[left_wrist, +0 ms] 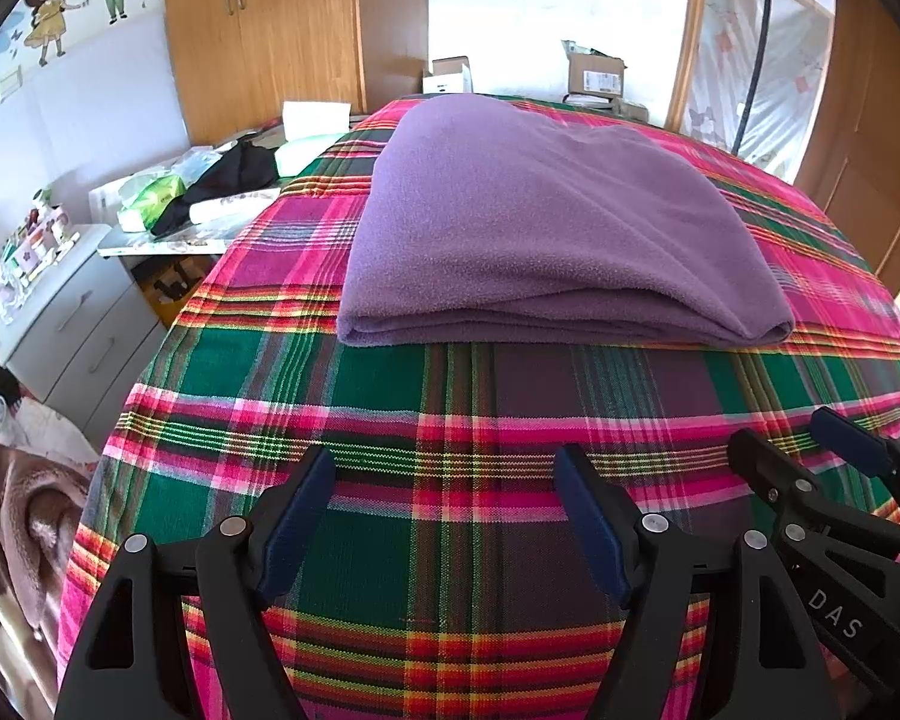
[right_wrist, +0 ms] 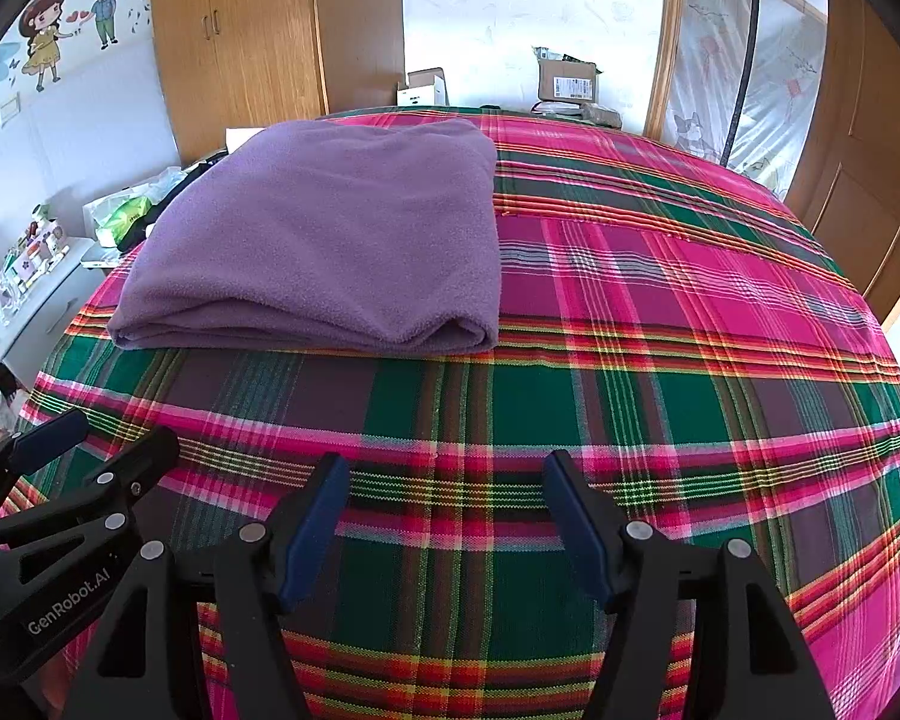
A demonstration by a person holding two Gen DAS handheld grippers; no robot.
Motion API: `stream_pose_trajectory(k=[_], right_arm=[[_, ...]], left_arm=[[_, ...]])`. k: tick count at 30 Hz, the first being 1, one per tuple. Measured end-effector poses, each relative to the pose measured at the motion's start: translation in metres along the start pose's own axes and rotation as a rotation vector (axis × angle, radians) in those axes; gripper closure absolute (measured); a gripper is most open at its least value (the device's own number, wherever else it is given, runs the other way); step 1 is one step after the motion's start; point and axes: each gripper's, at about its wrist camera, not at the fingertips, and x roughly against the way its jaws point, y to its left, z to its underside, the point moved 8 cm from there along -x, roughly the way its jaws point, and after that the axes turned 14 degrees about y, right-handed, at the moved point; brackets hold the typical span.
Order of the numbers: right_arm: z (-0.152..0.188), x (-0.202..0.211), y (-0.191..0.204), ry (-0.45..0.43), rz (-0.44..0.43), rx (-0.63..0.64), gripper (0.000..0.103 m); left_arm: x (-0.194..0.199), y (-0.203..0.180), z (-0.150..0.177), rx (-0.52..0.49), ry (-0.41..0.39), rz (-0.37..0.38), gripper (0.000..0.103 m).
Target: Fold clothes
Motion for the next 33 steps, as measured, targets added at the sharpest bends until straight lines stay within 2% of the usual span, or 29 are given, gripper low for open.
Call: stream_pose_trajectory(k=[33], right_arm=[[0.0017, 0.0008, -0.0032, 0.0, -0.001, 0.002, 0.035]], left_arm=[[-0.0003, -0.0011, -0.0008, -0.019, 0.0, 0.006, 0.026]])
